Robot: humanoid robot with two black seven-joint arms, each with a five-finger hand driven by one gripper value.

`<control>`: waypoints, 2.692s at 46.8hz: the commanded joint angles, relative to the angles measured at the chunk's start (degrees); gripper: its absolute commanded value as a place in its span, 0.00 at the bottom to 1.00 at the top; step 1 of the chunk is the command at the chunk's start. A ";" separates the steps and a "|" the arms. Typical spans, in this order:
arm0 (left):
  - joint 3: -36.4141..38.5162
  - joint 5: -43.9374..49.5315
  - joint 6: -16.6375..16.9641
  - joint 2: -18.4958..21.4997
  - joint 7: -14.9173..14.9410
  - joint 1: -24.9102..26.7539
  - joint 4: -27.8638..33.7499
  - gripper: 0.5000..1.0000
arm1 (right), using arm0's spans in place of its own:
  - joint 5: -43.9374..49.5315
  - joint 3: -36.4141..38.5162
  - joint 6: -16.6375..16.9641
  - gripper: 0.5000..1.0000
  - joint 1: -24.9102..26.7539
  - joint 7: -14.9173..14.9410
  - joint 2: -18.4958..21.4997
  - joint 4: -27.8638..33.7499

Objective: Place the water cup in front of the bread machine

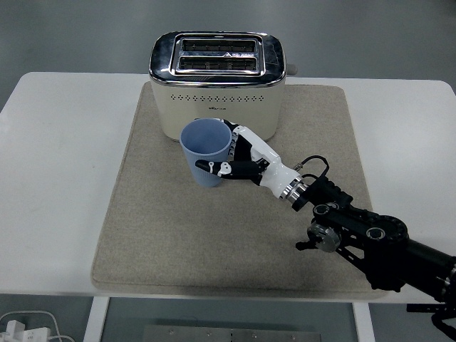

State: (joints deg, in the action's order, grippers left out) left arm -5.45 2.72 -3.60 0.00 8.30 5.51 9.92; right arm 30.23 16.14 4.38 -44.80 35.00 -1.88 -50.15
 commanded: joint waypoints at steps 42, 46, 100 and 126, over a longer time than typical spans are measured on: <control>0.00 0.01 0.00 0.00 0.05 0.03 -0.08 1.00 | 0.01 -0.23 0.11 0.57 -0.12 0.00 1.88 4.53; 0.00 0.01 0.00 0.00 -0.03 0.03 -0.08 1.00 | 0.01 -0.15 0.02 0.72 -0.12 0.00 1.88 4.53; 0.00 0.01 0.00 0.00 0.05 0.03 -0.17 1.00 | 0.01 -0.15 0.55 0.85 1.03 0.00 1.88 4.35; 0.00 0.01 0.00 0.00 0.05 0.03 -0.08 1.00 | 0.18 -0.06 0.72 0.85 0.94 0.00 1.18 4.44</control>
State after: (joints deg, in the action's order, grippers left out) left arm -5.45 2.73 -3.60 0.00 8.32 5.53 9.84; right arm 30.35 16.00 5.10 -43.86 35.00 -0.59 -45.75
